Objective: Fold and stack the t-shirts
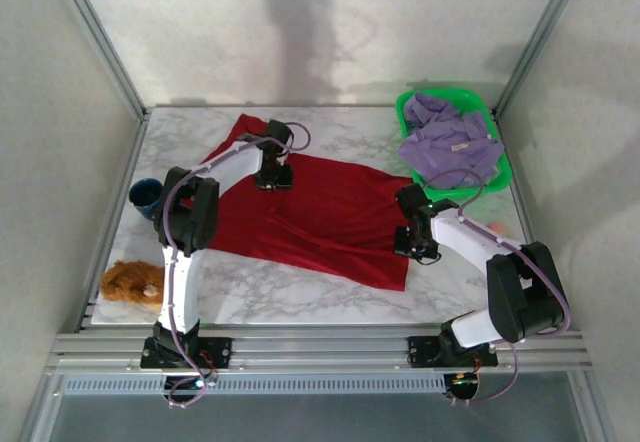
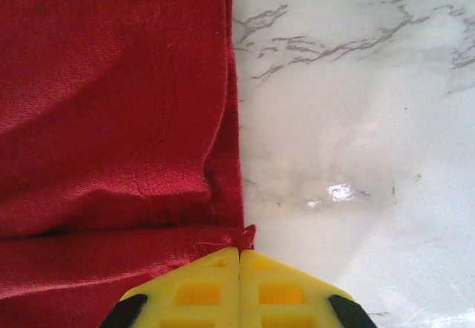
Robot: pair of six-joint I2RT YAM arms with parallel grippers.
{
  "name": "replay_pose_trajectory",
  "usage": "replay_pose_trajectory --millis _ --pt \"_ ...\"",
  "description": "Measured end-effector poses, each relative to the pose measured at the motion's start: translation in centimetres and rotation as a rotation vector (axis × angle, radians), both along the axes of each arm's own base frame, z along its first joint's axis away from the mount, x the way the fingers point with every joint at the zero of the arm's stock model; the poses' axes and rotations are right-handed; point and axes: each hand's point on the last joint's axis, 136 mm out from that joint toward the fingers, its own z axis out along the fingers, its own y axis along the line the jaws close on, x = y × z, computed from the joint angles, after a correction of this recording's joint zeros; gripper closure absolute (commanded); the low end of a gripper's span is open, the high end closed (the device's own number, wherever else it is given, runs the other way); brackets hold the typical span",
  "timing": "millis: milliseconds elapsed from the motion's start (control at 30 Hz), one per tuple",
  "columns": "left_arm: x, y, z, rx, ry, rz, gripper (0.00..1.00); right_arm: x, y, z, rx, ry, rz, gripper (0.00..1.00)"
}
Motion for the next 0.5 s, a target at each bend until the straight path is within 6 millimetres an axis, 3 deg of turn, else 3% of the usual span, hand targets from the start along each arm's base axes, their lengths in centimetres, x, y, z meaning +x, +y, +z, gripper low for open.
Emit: replay_pose_trajectory --millis 233,433,500 --pt "-1.4 0.4 -1.4 0.013 0.034 -0.003 0.7 0.0 0.0 0.0 0.0 0.0 0.0 1.0" --pt "-1.1 0.3 -1.4 0.013 0.022 -0.001 0.93 0.0 0.0 0.0 0.0 0.0 0.0 1.0" --pt "-1.0 0.4 -1.4 0.017 0.018 0.003 0.97 0.0 0.0 0.0 0.0 0.001 0.0 1.0"
